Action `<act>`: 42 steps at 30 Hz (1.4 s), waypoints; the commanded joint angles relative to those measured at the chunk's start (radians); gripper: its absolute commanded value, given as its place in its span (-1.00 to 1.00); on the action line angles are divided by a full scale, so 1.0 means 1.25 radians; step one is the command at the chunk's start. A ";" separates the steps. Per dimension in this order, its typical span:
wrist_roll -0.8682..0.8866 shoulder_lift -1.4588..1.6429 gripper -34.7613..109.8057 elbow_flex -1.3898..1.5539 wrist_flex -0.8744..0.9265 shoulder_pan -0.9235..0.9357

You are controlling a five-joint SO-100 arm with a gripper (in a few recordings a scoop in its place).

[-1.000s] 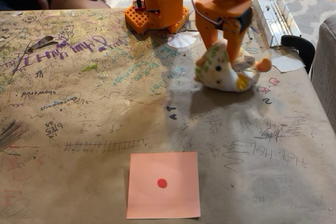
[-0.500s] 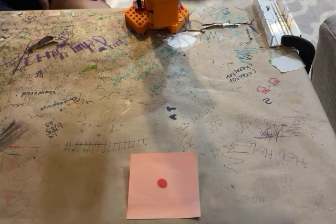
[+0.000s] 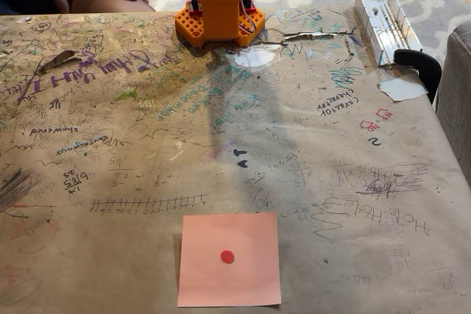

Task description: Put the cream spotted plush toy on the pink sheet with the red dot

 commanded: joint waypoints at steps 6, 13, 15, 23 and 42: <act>0.028 -1.054 -0.51 -0.617 -0.215 0.047; -0.153 -1.198 0.03 -0.538 -0.104 0.005; -0.180 -1.043 0.01 -0.303 -0.211 0.000; -0.210 -0.820 -0.01 -0.016 -0.241 -0.022; -0.063 -0.137 -0.52 0.477 -0.261 -0.128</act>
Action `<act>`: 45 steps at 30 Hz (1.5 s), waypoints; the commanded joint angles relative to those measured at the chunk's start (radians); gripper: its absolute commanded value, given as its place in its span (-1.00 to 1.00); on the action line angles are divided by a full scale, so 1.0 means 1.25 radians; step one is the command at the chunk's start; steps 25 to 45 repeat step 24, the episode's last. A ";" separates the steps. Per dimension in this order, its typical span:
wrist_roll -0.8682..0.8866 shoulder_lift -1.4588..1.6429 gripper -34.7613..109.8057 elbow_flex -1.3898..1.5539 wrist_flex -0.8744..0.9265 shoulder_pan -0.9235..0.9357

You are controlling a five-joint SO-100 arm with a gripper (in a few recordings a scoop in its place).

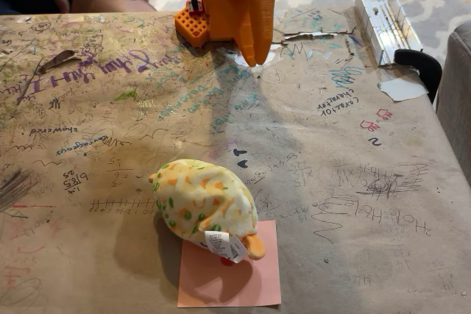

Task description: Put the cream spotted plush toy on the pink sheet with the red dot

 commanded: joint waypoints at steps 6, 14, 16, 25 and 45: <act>0.039 0.168 -0.52 0.130 -0.022 0.072; 0.066 0.293 -0.52 0.226 -0.025 0.053; 0.066 0.293 -0.52 0.227 -0.026 0.047; 0.065 0.293 -0.52 0.227 -0.026 0.043; 0.065 0.293 -0.52 0.227 -0.026 0.043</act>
